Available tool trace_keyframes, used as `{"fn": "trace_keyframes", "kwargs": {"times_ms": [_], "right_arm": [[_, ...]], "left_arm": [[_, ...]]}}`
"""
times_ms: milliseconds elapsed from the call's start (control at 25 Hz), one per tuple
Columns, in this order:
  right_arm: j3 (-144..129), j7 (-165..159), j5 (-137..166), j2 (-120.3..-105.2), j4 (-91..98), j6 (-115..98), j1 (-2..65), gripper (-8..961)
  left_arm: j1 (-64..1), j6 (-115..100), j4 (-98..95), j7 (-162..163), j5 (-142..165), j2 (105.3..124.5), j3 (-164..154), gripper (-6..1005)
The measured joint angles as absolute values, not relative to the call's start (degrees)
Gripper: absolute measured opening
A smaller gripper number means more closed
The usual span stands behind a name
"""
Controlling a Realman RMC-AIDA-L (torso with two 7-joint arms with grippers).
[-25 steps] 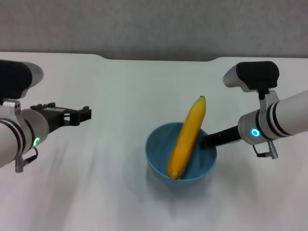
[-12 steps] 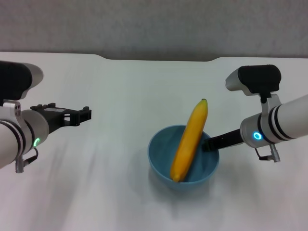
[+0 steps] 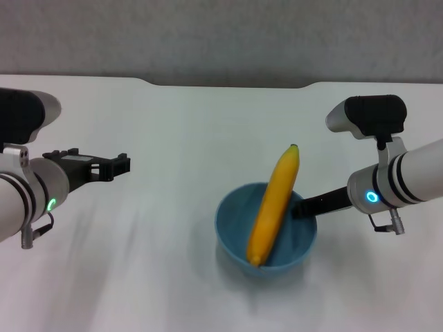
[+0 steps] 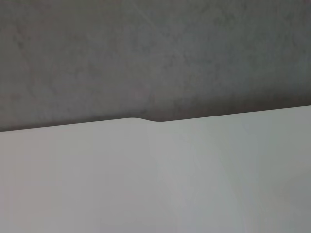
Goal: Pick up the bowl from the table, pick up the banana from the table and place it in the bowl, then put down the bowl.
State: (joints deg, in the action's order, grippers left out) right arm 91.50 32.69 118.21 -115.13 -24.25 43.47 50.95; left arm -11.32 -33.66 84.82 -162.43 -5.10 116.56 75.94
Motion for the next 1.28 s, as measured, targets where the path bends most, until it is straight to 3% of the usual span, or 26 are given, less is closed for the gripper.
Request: {"fn": "trace_keyframes", "kwargs": {"times_ms": [440, 720, 920, 1240, 1280], "right_arm": [[91.5, 34.2, 118.2, -115.05, -24.9, 43.2, 50.3, 116], [91.5, 35.5, 118.2, -114.78, -30.7, 43.7, 46.0, 216], [91.6, 35.8, 118.9, -114.63, -40.7, 44.3, 39.4, 287], [92.4, 37.9, 120.8, -114.78, -56.6, 44.1, 28.4, 761], [92.4, 37.9, 120.8, -114.78, -56.6, 44.1, 28.4, 785]], "left_arm": [[-10.7, -33.4, 85.2, -162.6, -5.1, 116.44, 76.0, 907], [-9.8, -33.2, 85.3, -162.6, -5.1, 116.45, 76.3, 907], [-9.2, -33.0, 85.4, -162.7, -5.1, 116.46, 76.7, 907], [-7.1, -30.1, 85.4, -162.8, -4.8, 116.45, 77.2, 907], [-7.1, -30.1, 85.4, -162.8, -4.8, 116.45, 77.2, 907]]}}
